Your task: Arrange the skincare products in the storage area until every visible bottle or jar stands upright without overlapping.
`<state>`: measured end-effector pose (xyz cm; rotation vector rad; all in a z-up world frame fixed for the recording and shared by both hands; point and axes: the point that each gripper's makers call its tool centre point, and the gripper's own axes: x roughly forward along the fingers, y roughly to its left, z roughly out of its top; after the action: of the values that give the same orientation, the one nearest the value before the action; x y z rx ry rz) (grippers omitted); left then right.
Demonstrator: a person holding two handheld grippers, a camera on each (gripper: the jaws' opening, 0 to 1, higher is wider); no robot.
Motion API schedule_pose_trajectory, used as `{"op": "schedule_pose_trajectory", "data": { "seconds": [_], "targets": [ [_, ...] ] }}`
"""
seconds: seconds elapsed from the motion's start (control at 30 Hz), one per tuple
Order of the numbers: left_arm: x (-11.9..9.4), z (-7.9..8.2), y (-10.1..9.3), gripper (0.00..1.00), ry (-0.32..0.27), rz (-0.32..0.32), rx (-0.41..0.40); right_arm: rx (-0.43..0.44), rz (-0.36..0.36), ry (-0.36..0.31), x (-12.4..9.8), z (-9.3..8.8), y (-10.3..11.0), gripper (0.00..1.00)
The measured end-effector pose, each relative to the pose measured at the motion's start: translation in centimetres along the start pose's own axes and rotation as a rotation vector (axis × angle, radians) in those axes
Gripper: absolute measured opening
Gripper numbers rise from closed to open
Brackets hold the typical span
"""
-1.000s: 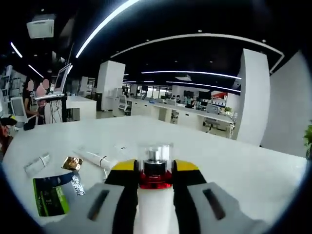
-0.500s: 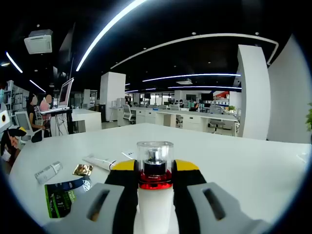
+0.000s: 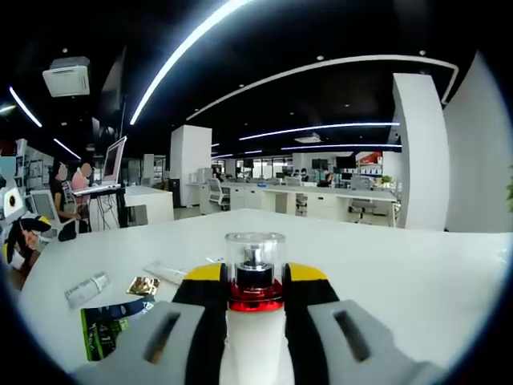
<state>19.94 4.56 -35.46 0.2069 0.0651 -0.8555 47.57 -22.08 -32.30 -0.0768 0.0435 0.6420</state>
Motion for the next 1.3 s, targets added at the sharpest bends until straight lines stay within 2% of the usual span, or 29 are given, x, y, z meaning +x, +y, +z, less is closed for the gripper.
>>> {"op": "schedule_pose_trajectory", "data": {
  "seconds": [0.2,0.43,0.7,0.97,1.3],
  "targets": [
    [-0.3,0.5,-0.2,1.0,-0.014,0.006,0.01,0.004,-0.038,-0.003,0.7,-0.5,-1.3,0.24],
    [-1.3,-0.4,0.4,1.0,0.006,0.041,-0.004,-0.004,-0.107,-0.028,1.2,-0.5,-3.0,0.24],
    [-2.6,-1.3,1.1,1.0,0.018,0.086,-0.027,-0.004,-0.179,-0.046,0.4,-1.1,-5.0,0.24],
    [-3.3,-1.8,1.6,1.0,0.028,0.117,-0.038,-0.009,-0.205,-0.059,0.0,-1.0,-6.0,0.24],
    [-3.6,-1.8,1.3,1.0,0.029,0.119,-0.036,-0.013,-0.224,-0.077,-0.8,-1.2,-6.3,0.24]
  ]
}}
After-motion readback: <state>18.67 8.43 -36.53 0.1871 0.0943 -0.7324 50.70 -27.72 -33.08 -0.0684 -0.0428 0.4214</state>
